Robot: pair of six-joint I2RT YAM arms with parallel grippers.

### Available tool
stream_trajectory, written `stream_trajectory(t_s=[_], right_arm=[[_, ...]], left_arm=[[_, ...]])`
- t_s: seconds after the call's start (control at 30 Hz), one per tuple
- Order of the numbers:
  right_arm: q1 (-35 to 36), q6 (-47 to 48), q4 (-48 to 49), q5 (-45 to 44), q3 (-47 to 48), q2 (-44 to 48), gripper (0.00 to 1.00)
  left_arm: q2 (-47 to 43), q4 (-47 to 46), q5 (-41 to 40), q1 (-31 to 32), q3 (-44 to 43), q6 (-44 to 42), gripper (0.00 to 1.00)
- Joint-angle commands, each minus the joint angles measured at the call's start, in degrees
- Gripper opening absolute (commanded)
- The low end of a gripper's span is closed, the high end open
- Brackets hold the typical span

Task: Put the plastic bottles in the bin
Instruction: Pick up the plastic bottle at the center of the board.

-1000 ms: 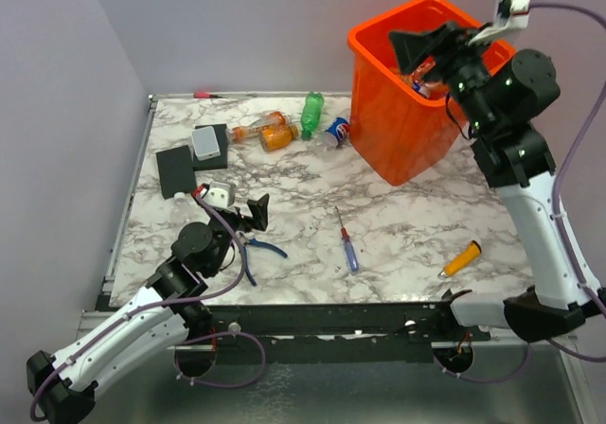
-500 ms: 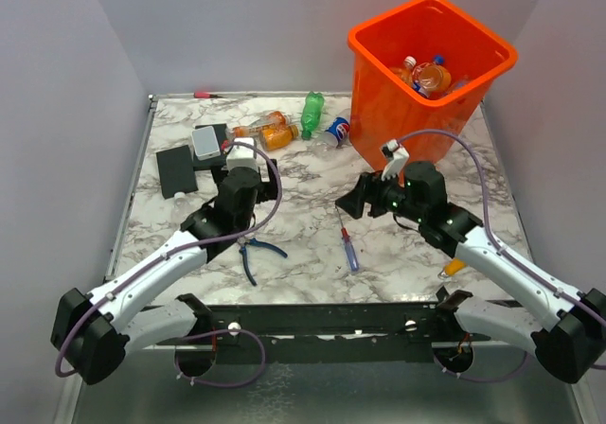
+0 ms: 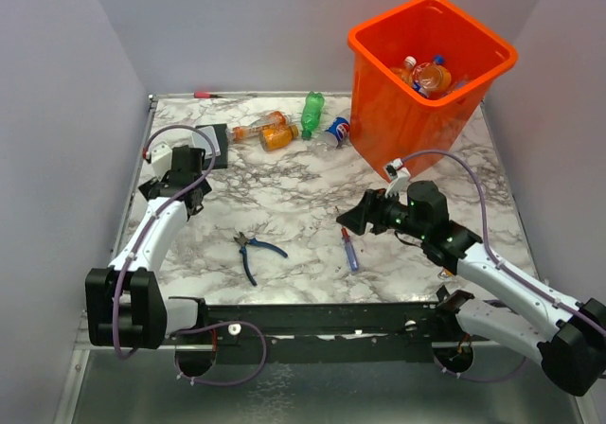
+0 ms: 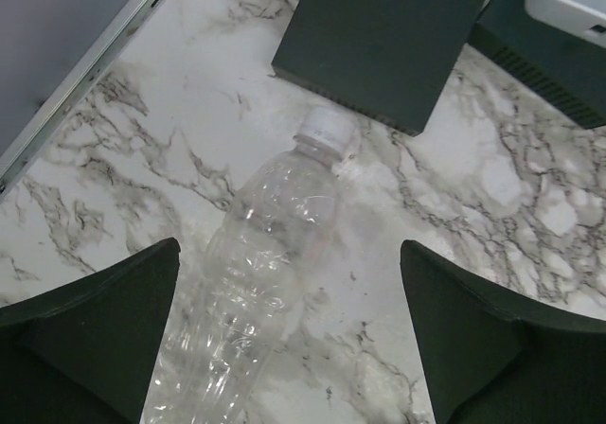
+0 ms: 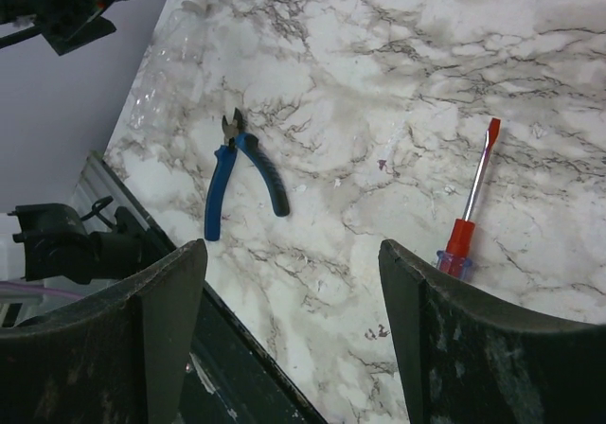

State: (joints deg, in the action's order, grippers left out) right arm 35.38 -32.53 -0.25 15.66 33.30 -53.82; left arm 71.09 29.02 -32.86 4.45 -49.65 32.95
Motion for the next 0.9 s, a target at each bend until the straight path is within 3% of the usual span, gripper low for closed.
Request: stream_trajectory(t_s=[0.0, 0.5, 0.87], right_arm=[[0.31, -1.06, 2.44, 4.34, -0.86, 0.37, 0.76], [0.31, 1.30, 0.46, 3.17, 1.61, -0.51, 0.76], [0.31, 1.33, -1.34, 1.47, 2.27, -0.91, 0.76]], left_arm=[[2.12, 3.02, -1.59, -2.64, 2.36, 0.70, 0.99], [6.24, -3.53, 4.10, -2.87, 9.88, -0.80, 0.98], [5.82, -9.19, 8.08, -2.87, 14.15, 1.33, 0.78]])
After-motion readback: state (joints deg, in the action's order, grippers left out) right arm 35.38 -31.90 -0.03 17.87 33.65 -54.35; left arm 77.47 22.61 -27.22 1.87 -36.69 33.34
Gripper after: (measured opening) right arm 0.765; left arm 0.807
